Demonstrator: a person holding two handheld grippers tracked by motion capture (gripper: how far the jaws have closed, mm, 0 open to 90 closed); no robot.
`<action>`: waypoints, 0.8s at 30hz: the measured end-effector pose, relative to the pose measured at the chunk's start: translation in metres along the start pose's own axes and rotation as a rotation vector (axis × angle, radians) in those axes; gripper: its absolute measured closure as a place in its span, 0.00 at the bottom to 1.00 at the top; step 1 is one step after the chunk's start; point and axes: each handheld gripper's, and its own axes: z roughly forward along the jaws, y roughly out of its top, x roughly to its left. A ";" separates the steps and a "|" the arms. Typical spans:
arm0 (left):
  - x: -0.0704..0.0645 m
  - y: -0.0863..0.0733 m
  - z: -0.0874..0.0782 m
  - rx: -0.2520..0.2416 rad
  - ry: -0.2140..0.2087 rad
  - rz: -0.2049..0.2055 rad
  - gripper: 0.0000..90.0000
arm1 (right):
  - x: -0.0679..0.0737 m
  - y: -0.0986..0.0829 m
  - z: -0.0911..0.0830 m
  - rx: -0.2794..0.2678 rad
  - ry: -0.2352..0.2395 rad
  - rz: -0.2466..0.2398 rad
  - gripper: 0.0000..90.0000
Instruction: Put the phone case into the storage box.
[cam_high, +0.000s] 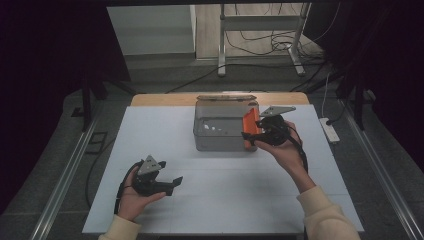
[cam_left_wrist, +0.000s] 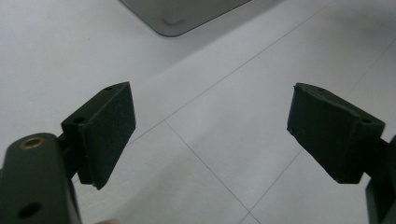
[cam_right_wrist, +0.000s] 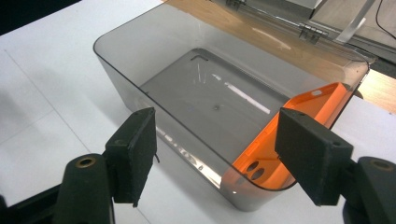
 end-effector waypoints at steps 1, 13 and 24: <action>0.000 0.000 0.000 0.000 0.000 0.001 0.17 | 0.001 0.000 -0.001 0.000 0.000 -0.006 0.33; -0.001 0.000 -0.001 -0.002 -0.005 0.002 0.17 | 0.010 -0.022 -0.017 -0.062 0.045 -0.020 0.31; -0.002 -0.001 0.000 0.004 -0.002 0.005 0.17 | 0.011 -0.058 -0.037 -0.110 0.064 -0.017 0.29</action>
